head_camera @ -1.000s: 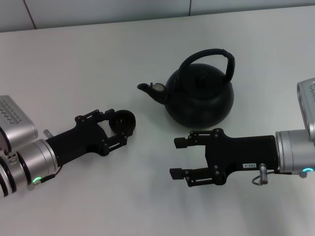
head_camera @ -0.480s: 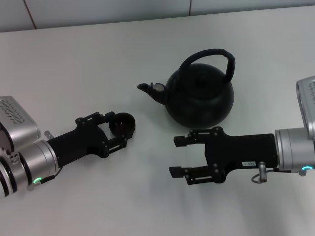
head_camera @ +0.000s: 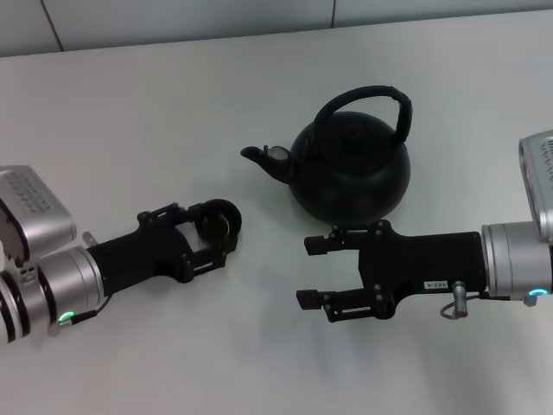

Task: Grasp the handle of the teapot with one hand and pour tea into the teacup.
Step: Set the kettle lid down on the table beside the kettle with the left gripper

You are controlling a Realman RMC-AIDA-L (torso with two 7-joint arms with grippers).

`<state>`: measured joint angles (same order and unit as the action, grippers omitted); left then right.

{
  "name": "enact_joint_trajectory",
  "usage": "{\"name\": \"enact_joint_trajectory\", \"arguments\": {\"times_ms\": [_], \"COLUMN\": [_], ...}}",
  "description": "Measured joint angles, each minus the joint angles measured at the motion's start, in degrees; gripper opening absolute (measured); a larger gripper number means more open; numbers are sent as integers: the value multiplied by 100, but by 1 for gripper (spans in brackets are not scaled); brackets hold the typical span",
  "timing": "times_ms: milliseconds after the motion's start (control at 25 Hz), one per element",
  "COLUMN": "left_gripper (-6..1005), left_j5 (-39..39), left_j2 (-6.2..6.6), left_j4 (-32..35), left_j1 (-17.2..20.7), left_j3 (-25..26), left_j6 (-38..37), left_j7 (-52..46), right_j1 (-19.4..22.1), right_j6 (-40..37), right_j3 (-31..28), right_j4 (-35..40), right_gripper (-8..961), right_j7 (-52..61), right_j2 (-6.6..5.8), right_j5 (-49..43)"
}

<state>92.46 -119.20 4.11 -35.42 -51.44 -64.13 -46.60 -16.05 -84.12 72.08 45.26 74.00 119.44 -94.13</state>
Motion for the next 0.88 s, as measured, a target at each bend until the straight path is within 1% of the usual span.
{"name": "enact_joint_trajectory", "arguments": {"times_ms": [200,400,800,880], "left_gripper": [739,870,869,870], "left_j5": [0,-8,-21,-20], "left_j2": [3,3,13,24], "left_j4": [18,49,129,227], "left_j1": [2,0,0,40], "left_j3": [-2,-46,-69,-68], "left_j6": [3,-30,-113,-227], "left_j7": [7,9,-8,-27], "right_j1": [-3,-3,-6,-7], "right_j6": [1,6,81,100], "right_j3": [-15,-36,-38,-49], "right_j4": [0,-8,-23,-25], "right_gripper": [749,748,750,750], "right_j7": [0,-26,-47,-47], "right_j2": [0,1,1,1], "right_j5": [0,0,0,0]}}
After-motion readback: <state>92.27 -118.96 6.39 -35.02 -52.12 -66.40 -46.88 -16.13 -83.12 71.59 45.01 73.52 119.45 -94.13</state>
